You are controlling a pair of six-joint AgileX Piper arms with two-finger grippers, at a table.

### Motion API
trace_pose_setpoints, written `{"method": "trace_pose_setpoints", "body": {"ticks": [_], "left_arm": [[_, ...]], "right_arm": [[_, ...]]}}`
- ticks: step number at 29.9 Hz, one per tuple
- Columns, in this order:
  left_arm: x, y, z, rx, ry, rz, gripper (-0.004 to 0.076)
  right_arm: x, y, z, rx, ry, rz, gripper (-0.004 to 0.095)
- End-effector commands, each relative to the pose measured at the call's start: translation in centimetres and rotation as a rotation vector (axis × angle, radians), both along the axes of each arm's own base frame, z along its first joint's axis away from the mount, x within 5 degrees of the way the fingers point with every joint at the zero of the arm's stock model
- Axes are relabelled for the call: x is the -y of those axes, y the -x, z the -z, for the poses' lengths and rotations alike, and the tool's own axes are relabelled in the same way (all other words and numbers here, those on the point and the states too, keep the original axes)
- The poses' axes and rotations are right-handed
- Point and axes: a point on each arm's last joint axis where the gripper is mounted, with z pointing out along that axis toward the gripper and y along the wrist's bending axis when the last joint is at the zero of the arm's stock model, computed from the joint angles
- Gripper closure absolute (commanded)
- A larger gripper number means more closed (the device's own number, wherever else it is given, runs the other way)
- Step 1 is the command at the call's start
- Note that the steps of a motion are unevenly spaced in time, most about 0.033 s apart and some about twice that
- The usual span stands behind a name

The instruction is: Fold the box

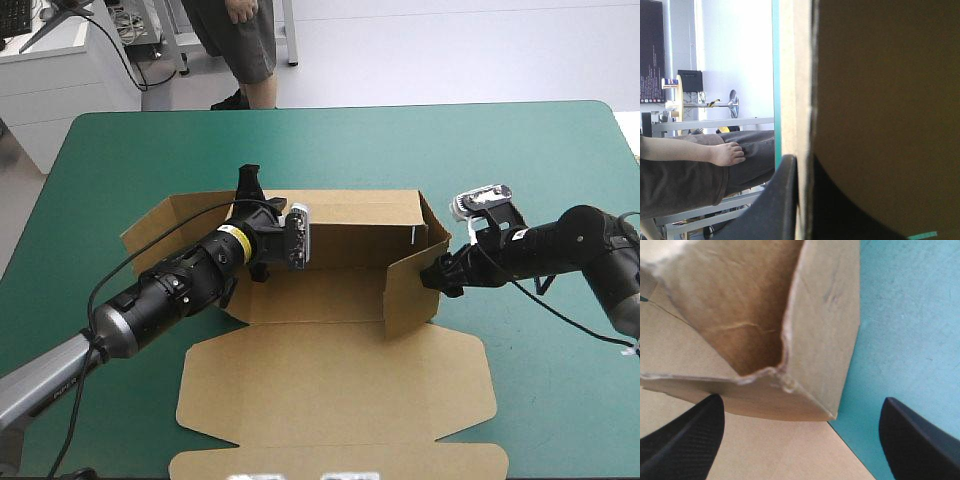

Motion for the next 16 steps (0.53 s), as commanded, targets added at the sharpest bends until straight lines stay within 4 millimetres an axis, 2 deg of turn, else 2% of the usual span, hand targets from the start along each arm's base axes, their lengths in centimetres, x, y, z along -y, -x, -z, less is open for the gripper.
{"method": "trace_pose_setpoints", "body": {"ticks": [1, 10, 14, 16], "left_arm": [[-0.2, 0.3, -0.2, -0.039, 0.014, -0.042, 0.0732], [-0.3, 0.3, -0.1, -0.043, 0.009, -0.047, 0.0732], [-0.3, 0.3, -0.1, -0.044, 0.008, -0.048, 0.0732], [-0.3, 0.3, -0.1, -0.044, 0.008, -0.048, 0.0732]], "right_arm": [[-0.6, 0.2, -1.9, 0.092, -0.096, -0.024, 0.0143], [-3.3, -1.4, -0.8, 0.139, -0.108, -0.050, 0.0143], [-3.3, -1.9, -1.0, 0.200, -0.087, -0.020, 0.0152], [-3.1, -2.2, -1.0, 0.228, -0.066, -0.007, 0.0189]]}}
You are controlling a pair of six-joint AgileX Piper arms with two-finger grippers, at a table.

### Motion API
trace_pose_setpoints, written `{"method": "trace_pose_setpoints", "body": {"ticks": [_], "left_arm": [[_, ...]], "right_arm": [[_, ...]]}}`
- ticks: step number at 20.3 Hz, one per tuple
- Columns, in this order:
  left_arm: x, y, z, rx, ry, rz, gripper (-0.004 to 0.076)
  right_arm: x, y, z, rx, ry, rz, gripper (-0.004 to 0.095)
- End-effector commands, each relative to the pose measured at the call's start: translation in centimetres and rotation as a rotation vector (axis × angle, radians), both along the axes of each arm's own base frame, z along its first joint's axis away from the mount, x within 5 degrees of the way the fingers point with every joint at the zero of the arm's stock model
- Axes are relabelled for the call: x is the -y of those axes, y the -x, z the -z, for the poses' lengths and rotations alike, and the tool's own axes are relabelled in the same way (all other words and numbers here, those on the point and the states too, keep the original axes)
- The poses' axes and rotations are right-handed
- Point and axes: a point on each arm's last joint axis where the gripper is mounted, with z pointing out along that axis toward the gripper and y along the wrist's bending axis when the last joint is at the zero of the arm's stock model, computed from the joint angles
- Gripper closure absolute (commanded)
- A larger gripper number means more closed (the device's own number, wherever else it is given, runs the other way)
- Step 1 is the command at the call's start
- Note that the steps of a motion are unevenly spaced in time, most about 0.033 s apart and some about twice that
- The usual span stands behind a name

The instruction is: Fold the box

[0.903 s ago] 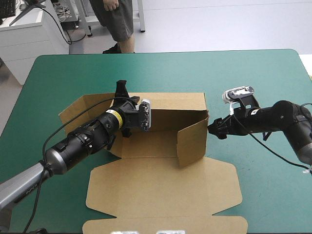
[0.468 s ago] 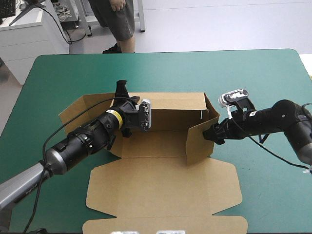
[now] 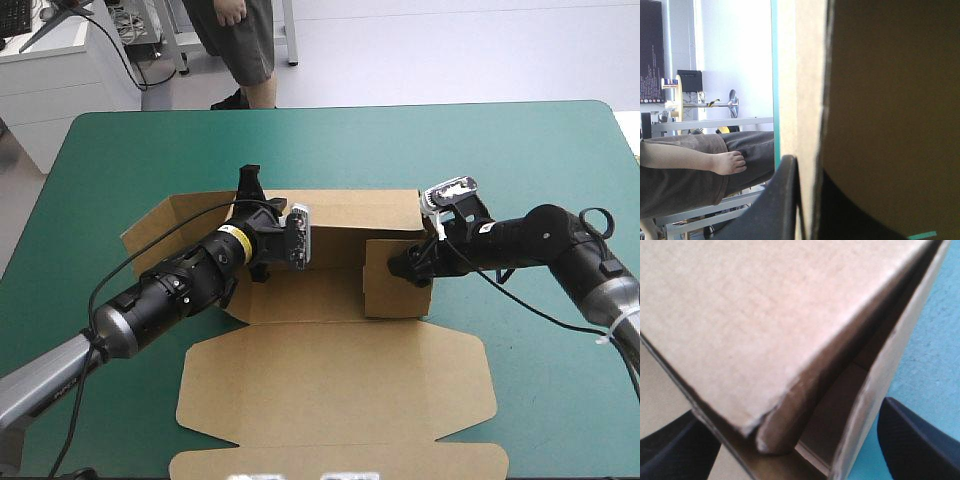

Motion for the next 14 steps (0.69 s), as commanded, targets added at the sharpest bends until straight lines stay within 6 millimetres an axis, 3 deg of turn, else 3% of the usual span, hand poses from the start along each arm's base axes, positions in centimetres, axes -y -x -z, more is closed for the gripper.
{"method": "trace_pose_setpoints", "body": {"ticks": [1, 2, 4, 5, 7, 11, 14], "left_arm": [[-0.3, 0.3, -0.1, -0.042, 0.011, -0.047, 0.0732], [-0.3, 0.3, -0.1, -0.042, 0.011, -0.047, 0.0732], [-0.3, 0.3, -0.1, -0.042, 0.011, -0.047, 0.0732], [-0.3, 0.3, -0.1, -0.042, 0.011, -0.047, 0.0732], [-0.2, 0.3, -0.1, -0.042, 0.014, -0.044, 0.0732], [0.4, 0.8, -0.1, -0.047, 0.017, -0.022, 0.0732], [1.5, 1.7, -0.1, -0.049, 0.020, 0.019, 0.0732]], "right_arm": [[0.3, -0.4, -1.8, 0.134, -0.006, 0.053, 0.0216], [0.4, -0.5, -1.9, 0.141, -0.005, 0.058, 0.0244], [0.3, -0.5, -1.9, 0.149, -0.003, 0.049, 0.0395], [0.2, -0.4, -1.9, 0.147, -0.006, 0.037, 0.0528], [-0.5, -0.1, -1.9, 0.155, 0.007, -0.011, 0.0695], [-1.7, 0.0, -1.8, 0.190, 0.024, -0.053, 0.0903], [-1.8, 0.1, -1.7, 0.179, 0.027, -0.070, 0.0926]]}}
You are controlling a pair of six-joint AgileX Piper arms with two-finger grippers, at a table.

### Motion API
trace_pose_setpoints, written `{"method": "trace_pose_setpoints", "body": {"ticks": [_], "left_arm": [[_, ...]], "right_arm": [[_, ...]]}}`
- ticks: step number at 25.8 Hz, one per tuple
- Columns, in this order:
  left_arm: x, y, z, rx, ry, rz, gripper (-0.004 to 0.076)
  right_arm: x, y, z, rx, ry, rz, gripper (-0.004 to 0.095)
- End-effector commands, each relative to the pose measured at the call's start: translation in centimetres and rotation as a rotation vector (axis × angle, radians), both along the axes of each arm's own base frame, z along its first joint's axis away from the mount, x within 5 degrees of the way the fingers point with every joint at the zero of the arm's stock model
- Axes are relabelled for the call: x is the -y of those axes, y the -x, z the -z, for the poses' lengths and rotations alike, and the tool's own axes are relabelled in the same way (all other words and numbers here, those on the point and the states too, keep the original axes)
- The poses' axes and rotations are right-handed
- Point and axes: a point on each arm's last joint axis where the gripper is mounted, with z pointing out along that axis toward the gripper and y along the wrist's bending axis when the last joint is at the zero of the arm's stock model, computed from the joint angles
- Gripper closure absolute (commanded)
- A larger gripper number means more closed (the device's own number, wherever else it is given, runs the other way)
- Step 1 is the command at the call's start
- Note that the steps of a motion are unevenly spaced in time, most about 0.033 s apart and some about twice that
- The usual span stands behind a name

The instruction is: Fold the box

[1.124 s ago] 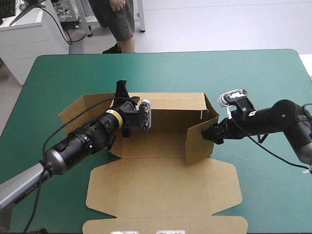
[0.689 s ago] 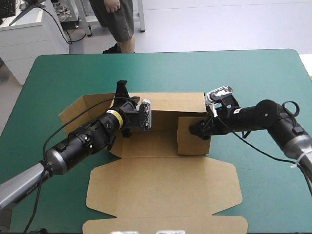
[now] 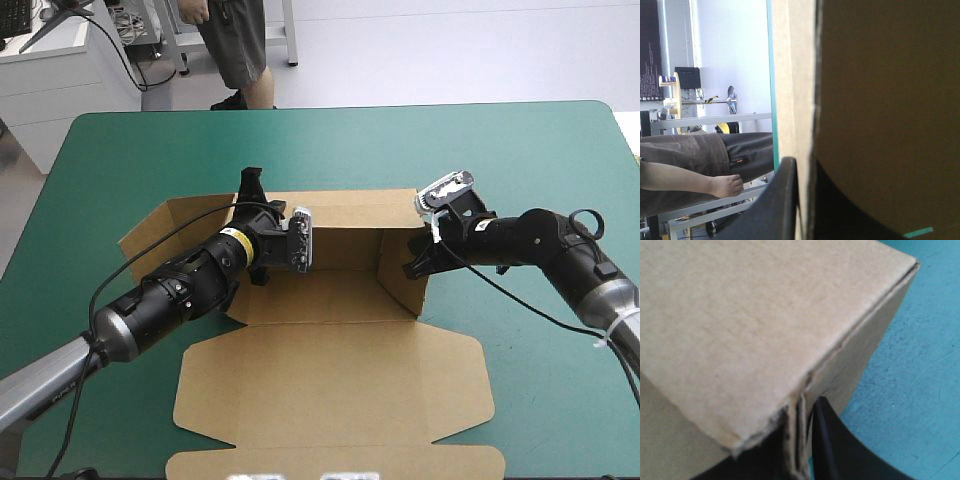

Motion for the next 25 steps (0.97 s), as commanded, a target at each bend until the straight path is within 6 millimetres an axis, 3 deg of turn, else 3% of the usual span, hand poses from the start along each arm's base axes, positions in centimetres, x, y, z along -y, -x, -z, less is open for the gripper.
{"method": "trace_pose_setpoints", "body": {"ticks": [1, 3, 6, 12, 14, 22, 25], "left_arm": [[1.0, 1.1, -0.2, -0.038, 0.053, 0.015, 0.0732], [1.0, 1.1, -0.2, -0.048, 0.057, 0.005, 0.0731], [0.8, 1.4, -0.7, -0.068, 0.130, -0.033, 0.0648], [1.1, 2.7, -3.5, -0.061, 0.277, -0.051, 0.0234], [1.7, 3.7, -5.0, -0.054, 0.304, -0.043, 0.0130], [3.4, 6.5, -6.4, -0.077, 0.262, -0.003, 0.0147], [3.7, 7.2, -6.4, -0.089, 0.234, 0.001, 0.0253]], "right_arm": [[-1.0, 0.6, -1.6, 0.024, -0.072, -0.045, 0.0925], [-1.1, 0.8, -1.5, 0.004, -0.067, -0.060, 0.0925], [-0.9, 0.5, -1.6, 0.022, -0.077, -0.005, 0.0908], [0.5, -0.7, -1.9, 0.087, -0.008, 0.175, 0.0903], [1.1, -1.1, -2.0, 0.110, 0.011, 0.257, 0.0903], [2.4, -1.5, -2.2, 0.135, 0.074, 0.380, 0.0905], [2.5, -1.5, -2.2, 0.141, 0.086, 0.378, 0.0905]]}}
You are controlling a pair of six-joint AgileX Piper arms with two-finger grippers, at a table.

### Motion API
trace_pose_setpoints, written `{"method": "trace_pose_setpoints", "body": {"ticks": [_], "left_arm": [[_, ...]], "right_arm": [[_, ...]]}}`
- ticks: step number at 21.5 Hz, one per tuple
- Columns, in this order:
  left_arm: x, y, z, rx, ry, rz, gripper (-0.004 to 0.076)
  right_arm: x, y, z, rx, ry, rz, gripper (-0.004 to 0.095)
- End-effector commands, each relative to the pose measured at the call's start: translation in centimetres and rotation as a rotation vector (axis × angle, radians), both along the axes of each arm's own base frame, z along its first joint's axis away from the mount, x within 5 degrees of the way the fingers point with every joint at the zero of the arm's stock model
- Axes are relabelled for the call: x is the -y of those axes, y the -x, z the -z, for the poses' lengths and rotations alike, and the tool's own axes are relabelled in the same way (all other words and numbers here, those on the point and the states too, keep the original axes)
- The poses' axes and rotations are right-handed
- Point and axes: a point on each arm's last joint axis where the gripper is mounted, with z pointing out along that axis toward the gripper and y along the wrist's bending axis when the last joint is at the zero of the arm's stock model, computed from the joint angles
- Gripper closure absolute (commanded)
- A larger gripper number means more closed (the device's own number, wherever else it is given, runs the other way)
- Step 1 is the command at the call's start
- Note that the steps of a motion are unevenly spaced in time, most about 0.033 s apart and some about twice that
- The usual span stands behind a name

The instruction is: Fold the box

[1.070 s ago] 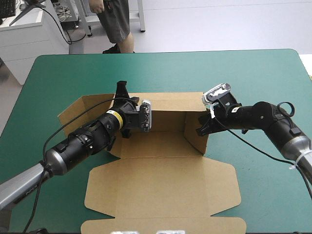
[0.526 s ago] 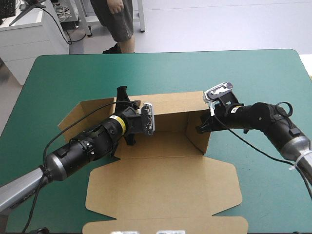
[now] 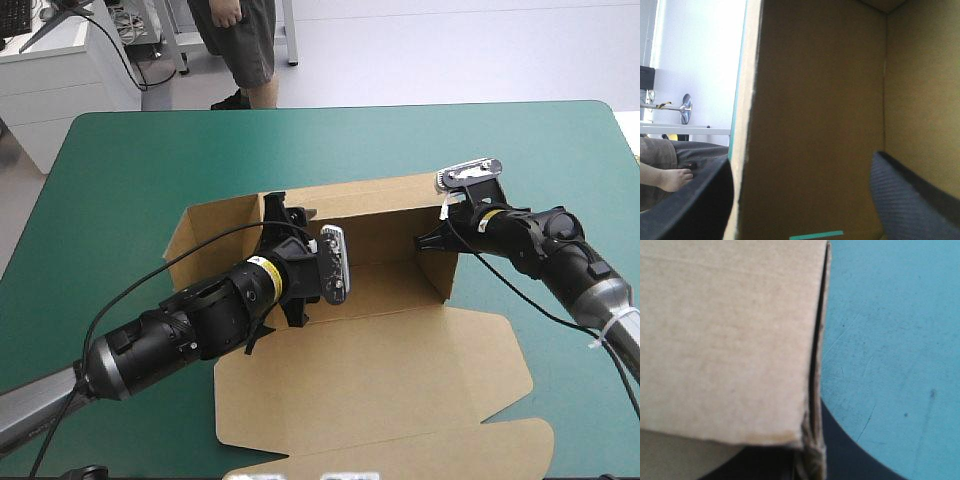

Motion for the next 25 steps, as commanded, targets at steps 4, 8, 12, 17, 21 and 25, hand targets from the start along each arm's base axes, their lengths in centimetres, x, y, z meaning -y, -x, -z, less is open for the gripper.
{"method": "trace_pose_setpoints", "body": {"ticks": [4, 8, 12, 17, 21, 25], "left_arm": [[0.3, 1.8, -3.7, 0.047, 0.067, 0.025, 0.0714], [0.1, 2.1, -6.5, 0.042, 0.116, 0.005, 0.0706], [-0.6, 3.4, -9.0, -0.169, 0.080, 0.044, 0.0706], [-4.3, 1.9, -11.6, -0.361, 0.163, -0.105, 0.0706], [-9.1, -0.2, -13.2, -0.412, 0.373, -0.311, 0.0709], [-13.2, -0.6, -14.1, -0.415, 0.519, -0.482, 0.0710]], "right_arm": [[0.6, -0.2, -1.8, 0.099, 0.031, 0.006, 0.0927], [0.6, -0.2, -1.8, 0.098, 0.032, 0.006, 0.0927], [0.6, -0.2, -1.8, 0.098, 0.034, 0.004, 0.0927], [0.6, -0.1, -1.7, 0.088, 0.037, 0.004, 0.0927], [0.6, -0.1, -1.6, 0.079, 0.039, 0.004, 0.0927], [0.6, 0.0, -1.6, 0.079, 0.045, 0.002, 0.0927]]}}
